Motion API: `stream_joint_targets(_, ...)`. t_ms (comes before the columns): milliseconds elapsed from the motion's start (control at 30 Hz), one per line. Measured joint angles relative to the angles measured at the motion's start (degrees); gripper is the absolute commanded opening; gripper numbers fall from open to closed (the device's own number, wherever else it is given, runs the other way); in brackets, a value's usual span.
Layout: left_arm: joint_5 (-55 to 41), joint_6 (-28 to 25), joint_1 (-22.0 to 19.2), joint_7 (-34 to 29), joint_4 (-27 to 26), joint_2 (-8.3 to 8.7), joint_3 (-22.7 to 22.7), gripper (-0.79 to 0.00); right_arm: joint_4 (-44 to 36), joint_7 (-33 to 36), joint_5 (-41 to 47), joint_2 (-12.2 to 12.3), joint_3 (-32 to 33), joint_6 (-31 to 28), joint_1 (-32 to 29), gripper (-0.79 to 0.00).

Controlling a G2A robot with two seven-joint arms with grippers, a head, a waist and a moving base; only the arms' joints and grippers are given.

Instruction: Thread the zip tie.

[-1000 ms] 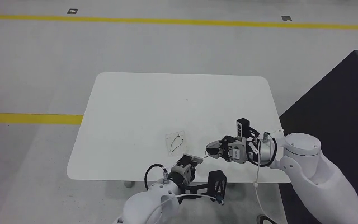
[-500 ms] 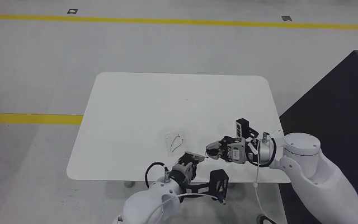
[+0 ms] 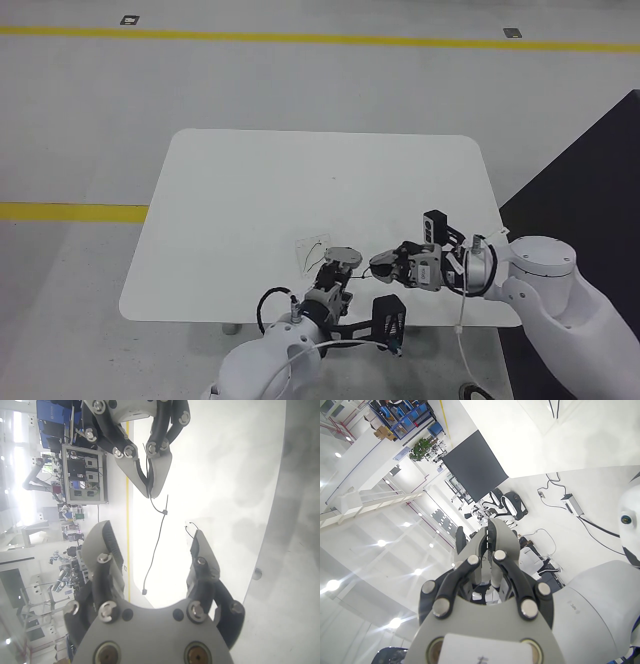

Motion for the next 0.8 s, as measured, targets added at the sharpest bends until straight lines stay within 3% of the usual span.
stream_joint_targets(533, 3.09, 5.26, 1.24, 1.22, 0.0, 0.16, -0.35, 0.0, 3.78, -0.13, 13.52, -0.61, 5.79, -4.72, -2.15, -0.785)
stream_joint_targets(800, 3.09, 5.2, 1.2, 1.25, 0.0, 0.16, -0.34, 0.0, 3.8, -0.17, 13.54, -0.61, 5.81, -4.69, -2.13, -0.785)
